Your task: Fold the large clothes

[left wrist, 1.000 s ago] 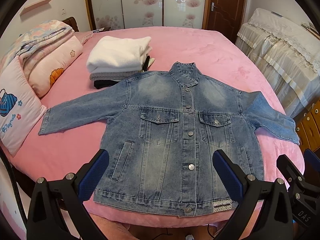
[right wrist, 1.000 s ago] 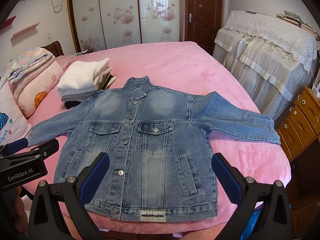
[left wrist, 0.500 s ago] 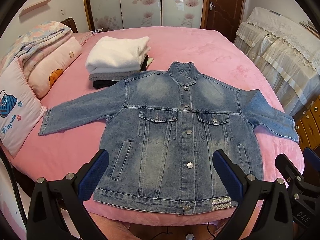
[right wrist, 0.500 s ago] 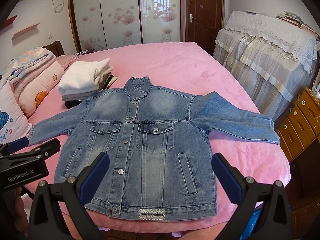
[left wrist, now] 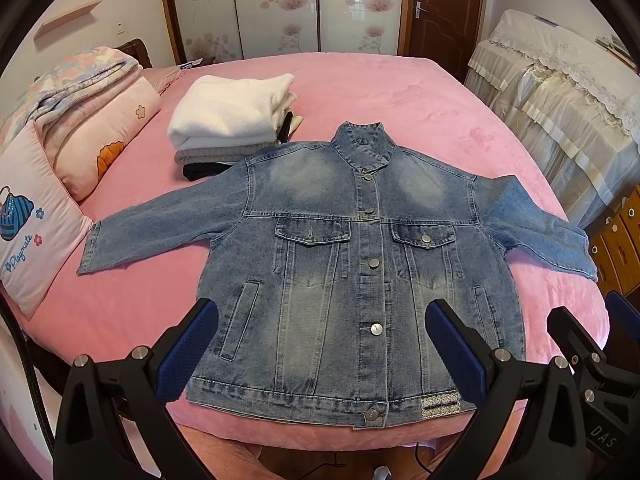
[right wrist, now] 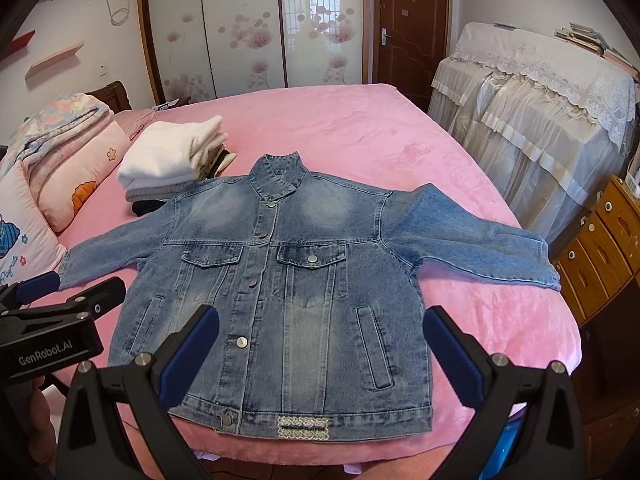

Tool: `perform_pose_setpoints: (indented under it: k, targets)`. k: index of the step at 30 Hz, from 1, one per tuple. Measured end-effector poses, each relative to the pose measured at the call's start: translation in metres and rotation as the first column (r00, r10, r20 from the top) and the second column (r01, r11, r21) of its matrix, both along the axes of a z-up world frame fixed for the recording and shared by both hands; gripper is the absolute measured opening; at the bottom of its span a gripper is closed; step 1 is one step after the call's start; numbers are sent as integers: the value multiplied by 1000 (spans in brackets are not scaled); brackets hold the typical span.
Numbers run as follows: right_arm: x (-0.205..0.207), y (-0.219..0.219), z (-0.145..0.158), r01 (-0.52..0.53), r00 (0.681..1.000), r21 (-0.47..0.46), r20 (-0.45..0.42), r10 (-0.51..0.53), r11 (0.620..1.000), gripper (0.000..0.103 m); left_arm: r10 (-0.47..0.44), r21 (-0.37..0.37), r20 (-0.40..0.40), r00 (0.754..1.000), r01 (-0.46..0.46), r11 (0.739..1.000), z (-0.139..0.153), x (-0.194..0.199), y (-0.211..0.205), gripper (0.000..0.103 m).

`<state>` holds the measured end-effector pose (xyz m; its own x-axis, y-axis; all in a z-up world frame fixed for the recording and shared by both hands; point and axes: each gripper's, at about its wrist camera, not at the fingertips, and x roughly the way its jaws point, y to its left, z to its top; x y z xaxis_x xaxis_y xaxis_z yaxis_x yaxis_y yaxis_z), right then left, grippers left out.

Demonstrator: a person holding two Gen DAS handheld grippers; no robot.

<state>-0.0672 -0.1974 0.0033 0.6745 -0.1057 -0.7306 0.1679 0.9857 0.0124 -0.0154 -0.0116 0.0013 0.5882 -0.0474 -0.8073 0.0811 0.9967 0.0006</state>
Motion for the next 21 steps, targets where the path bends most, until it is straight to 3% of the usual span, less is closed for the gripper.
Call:
perform_pose_setpoints:
  k: [21]
  targets:
    - [-2, -26, -5, 20, 1000, 45, 9, -20, 999, 102, -20, 39, 4, 1000, 20, 999, 4, -2, -18, 103]
